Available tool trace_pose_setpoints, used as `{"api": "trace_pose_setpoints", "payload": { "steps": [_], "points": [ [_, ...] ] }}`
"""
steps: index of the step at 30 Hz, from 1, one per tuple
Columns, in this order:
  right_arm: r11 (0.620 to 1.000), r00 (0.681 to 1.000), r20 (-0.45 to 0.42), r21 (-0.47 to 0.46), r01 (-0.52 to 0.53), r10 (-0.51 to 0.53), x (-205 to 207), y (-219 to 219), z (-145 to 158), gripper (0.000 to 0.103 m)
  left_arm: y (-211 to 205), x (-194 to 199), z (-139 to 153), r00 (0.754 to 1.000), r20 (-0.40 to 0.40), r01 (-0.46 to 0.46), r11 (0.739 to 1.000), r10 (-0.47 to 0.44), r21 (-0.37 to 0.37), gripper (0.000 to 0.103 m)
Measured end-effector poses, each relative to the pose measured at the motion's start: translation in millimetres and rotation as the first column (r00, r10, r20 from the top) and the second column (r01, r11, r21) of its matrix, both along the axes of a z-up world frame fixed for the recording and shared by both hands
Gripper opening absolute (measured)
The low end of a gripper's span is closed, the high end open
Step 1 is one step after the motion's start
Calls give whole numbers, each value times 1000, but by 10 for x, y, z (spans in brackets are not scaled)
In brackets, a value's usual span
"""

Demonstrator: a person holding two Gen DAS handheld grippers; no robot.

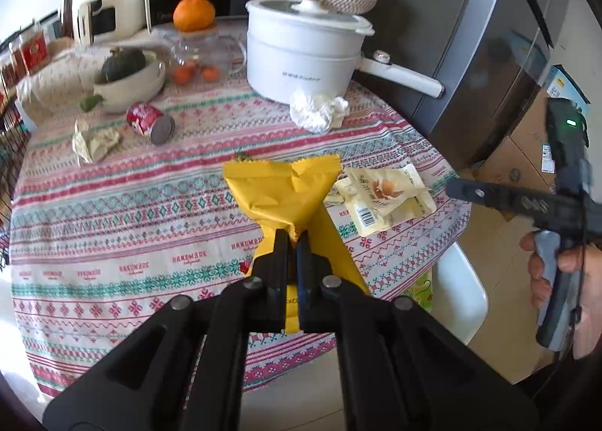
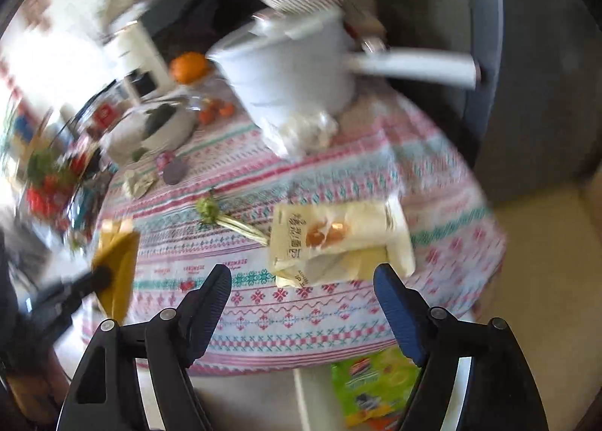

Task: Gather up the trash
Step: 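Grasp the cream bread bag with the right gripper and lift it, then carry both bags over the white bin and open both grippers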

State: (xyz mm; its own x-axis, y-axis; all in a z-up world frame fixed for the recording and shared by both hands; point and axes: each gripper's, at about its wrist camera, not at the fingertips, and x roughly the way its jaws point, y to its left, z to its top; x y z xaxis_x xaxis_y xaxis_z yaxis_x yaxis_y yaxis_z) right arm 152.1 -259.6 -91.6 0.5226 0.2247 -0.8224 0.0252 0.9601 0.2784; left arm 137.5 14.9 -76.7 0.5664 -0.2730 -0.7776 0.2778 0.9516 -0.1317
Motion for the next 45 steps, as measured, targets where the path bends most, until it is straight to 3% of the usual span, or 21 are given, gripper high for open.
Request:
{"api": "trace_pose_setpoints", "payload": {
  "steps": [3,8,11,13,16,20,26,33,39,45],
  "points": [
    [994,991,-93,40,102,-98,243,-18,-228,76,2,23,-16,1000,0,0,1000,0,-1,5],
    [974,957,-216,76,213,-193,579,38,-660,55,31,29,-68,1000,-2,-4,1000,4,26,5],
    [967,944,-242,67,245,-223,672,62,-849,40,67,26,-89,1000,5,-17,999,16,51,5],
    [961,940,-242,71,266,-242,692,46,-919,20,76,15,-85,1000,15,-20,997,19,69,5],
    [957,941,-229,91,276,-250,668,11,-967,9,76,-1,-57,999,30,-22,997,19,78,5],
    [968,962,-172,94,233,-214,554,-45,-788,6,16,-56,-25,999,45,0,997,-4,83,5],
    [990,991,-44,56,130,-128,189,-142,-253,5,-192,-189,34,996,72,47,995,-54,87,5],
    [992,998,57,-124,38,-31,-431,-219,251,5,-527,-375,27,985,66,156,986,-161,63,5],
    [983,998,55,-185,8,3,-846,-388,304,5,-880,-559,-97,961,17,277,960,-277,31,5],
    [964,998,-55,-265,-16,2,-1055,-620,10,6,-1306,-754,-384,917,-45,398,917,-397,34,5]
  ]
}}
